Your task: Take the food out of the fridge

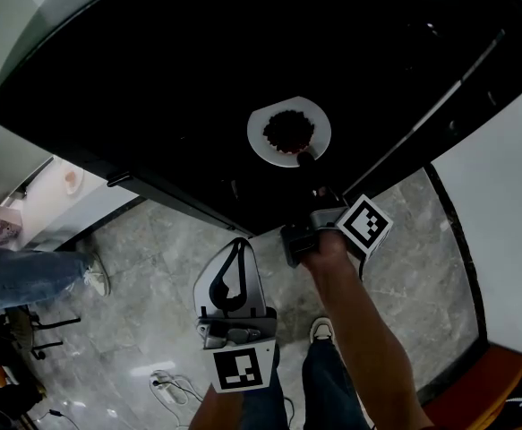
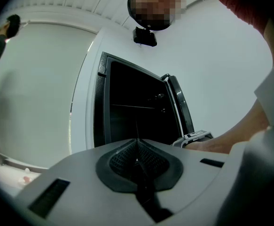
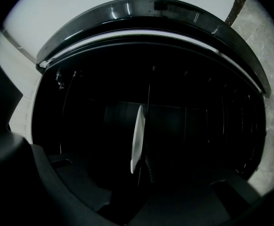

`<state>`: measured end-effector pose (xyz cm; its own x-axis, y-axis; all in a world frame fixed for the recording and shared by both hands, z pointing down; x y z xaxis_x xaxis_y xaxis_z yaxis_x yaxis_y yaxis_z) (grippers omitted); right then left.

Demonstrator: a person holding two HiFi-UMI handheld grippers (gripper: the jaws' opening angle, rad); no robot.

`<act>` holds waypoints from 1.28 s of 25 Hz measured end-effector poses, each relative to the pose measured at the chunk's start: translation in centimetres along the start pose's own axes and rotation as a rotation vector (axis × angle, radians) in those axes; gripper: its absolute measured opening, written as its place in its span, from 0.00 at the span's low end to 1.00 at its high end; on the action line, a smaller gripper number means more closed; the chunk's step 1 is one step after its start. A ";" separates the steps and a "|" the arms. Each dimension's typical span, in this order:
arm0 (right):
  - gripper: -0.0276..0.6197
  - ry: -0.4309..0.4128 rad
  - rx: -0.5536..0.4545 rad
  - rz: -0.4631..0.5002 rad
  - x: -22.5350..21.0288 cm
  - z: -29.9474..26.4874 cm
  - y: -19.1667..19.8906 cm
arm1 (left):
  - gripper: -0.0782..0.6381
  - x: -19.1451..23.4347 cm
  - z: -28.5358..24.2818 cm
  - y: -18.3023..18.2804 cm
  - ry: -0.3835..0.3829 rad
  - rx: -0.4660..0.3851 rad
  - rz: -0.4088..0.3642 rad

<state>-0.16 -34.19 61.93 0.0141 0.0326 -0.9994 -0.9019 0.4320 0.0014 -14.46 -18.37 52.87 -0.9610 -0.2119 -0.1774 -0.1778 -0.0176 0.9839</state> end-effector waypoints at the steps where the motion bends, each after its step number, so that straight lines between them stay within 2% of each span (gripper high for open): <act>1: 0.20 -0.007 -0.001 -0.008 0.1 0.0 0.0 | 0.13 0.0 0.0 0.0 0.000 0.001 0.000; 4: 0.13 -0.012 -0.007 -0.012 0.4 -0.1 0.0 | 0.13 0.0 0.0 0.1 0.000 0.003 0.004; 21: 0.11 0.007 -0.011 -0.090 0.4 0.3 0.2 | 0.13 -0.1 -0.3 0.2 -0.002 0.011 0.009; 32: 0.10 0.014 -0.016 -0.090 1.5 3.0 0.1 | 0.13 -0.5 -0.3 0.0 -0.014 0.004 0.009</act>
<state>1.08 -31.43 60.57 0.0889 -0.0184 -0.9959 -0.9041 0.4181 -0.0885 -13.94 -18.60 52.95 -0.9654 -0.1985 -0.1691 -0.1701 -0.0120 0.9854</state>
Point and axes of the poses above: the fingertips, and each gripper's own axes: z backward along the fingers, x to its left, y out of its underside, the point moved 6 cm from there along z, backward along the fingers, and after that the axes turned 5 degrees about -z, right-handed, at the moved point
